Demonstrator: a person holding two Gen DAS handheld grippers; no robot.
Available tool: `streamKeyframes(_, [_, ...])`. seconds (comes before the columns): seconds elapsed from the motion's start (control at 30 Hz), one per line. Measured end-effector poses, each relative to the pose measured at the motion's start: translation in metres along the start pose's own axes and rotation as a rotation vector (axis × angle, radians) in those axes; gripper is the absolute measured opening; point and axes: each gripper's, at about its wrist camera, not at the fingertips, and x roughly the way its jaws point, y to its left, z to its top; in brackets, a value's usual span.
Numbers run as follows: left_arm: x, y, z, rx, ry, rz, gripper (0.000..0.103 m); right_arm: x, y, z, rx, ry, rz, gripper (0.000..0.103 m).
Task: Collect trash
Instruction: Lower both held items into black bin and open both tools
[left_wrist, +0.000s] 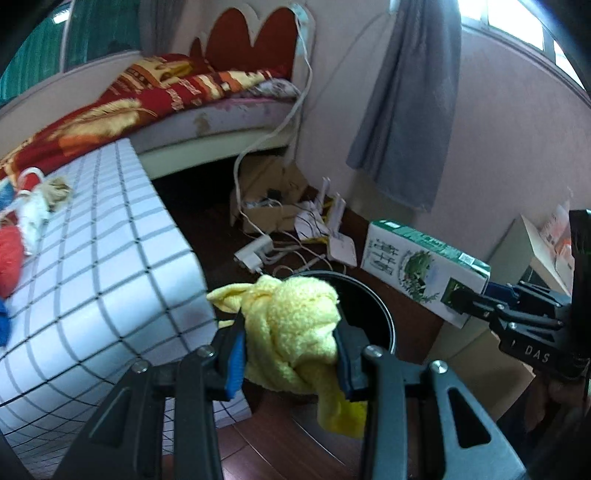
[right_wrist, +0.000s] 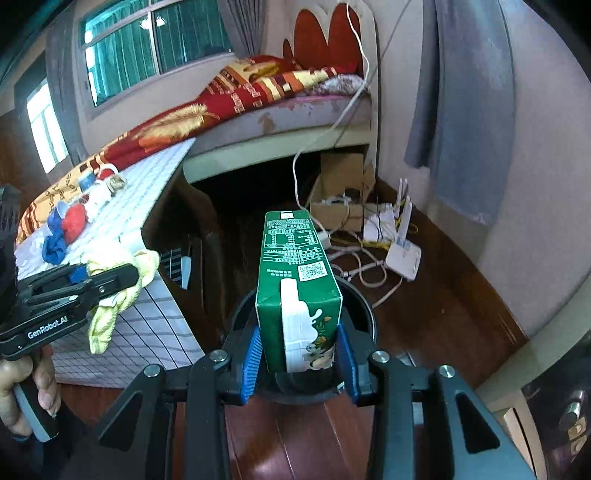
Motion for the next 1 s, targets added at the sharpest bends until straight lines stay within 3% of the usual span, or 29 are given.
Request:
streamKeyframes(0.47, [0.076, -0.023, -0.001, 0.043, 0.173, -0.103, 0.042, 0.067, -0.019, -0.020, -0.044, 0.150, 0.046, 0.040])
streamKeyframes(0.5, [0.084, -0.024, -0.002, 0.054, 0.199, -0.124, 0.046, 0.076, -0.019, -0.021, -0.052, 0.163, 0.064, 0.040])
streamKeyframes(0.53, [0.093, -0.026, -0.004, 0.065, 0.226, -0.137, 0.058, 0.083, -0.019, -0.021, -0.063, 0.174, 0.073, 0.041])
streamKeyframes(0.57, [0.100, -0.027, -0.007, 0.071, 0.239, -0.121, 0.065, 0.094, -0.019, -0.023, -0.091, 0.192, 0.068, 0.043])
streamKeyframes(0.63, [0.106, -0.025, -0.011, 0.059, 0.242, -0.070, 0.088, 0.113, -0.026, -0.028, -0.101, 0.233, -0.014, 0.090])
streamKeyframes(0.7, [0.106, -0.019, -0.015, 0.029, 0.240, -0.028, 0.096, 0.118, -0.038, -0.031, -0.078, 0.240, -0.030, 0.090])
streamKeyframes(1.0, [0.083, -0.007, -0.024, -0.015, 0.176, 0.099, 0.100, 0.102, -0.057, -0.021, 0.045, 0.200, -0.070, 0.091])
